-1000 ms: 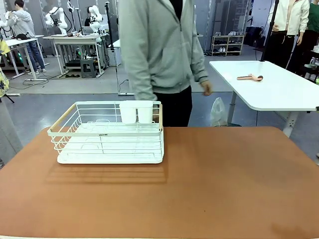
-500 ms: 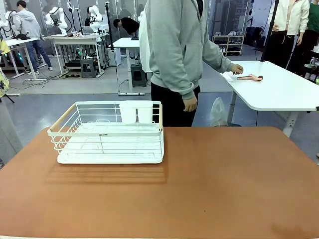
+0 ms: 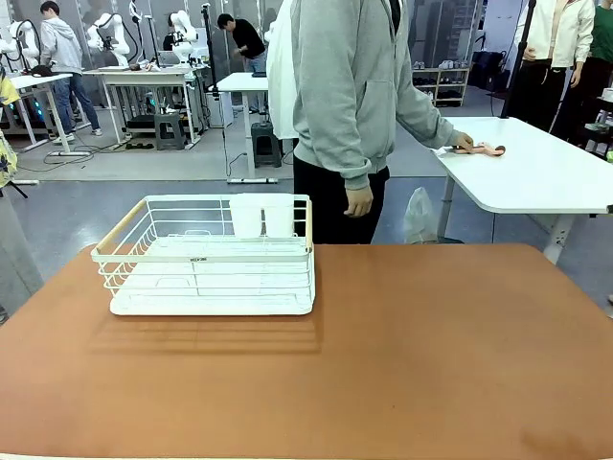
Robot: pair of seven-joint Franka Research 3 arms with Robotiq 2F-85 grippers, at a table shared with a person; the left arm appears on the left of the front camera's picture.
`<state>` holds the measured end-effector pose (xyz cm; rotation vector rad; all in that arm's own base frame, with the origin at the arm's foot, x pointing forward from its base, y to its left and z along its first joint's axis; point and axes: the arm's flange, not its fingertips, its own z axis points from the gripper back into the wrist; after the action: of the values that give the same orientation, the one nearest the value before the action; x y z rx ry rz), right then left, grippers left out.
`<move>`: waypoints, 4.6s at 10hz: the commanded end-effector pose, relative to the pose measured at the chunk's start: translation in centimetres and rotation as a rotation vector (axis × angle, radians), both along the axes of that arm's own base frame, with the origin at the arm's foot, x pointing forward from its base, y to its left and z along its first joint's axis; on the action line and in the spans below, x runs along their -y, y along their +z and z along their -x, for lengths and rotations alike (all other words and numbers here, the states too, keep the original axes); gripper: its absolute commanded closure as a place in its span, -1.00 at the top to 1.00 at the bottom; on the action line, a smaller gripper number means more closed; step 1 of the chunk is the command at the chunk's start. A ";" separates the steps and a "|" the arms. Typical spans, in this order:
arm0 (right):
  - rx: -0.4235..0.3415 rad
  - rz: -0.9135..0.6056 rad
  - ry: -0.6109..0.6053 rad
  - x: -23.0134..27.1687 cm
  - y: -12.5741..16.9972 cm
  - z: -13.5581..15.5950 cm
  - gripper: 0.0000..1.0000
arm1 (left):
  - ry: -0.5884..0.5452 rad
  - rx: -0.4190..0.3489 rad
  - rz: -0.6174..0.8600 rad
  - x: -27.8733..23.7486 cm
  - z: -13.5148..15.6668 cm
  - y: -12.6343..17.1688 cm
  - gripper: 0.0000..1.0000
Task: Clean the table.
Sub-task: Pick up the Lint Roller when the human hands it over.
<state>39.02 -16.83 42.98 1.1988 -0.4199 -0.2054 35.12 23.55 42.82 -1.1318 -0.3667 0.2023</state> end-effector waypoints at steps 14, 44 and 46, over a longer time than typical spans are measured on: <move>0.005 -0.005 0.002 0.0 0.1 0.0 1.00 | -0.003 0.007 0.000 -0.1 0.3 0.0 1.00; 0.005 -0.005 0.002 0.0 0.1 0.0 1.00 | 0.023 -0.183 -0.094 2.2 -0.9 2.6 1.00; 0.005 -0.005 0.002 0.0 0.1 0.0 1.00 | 0.113 -0.262 -0.103 4.7 -1.8 5.6 1.00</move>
<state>39.04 -16.81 42.97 1.1985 -0.4192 -0.2052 37.12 20.17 46.37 -1.0145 -0.2413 0.3508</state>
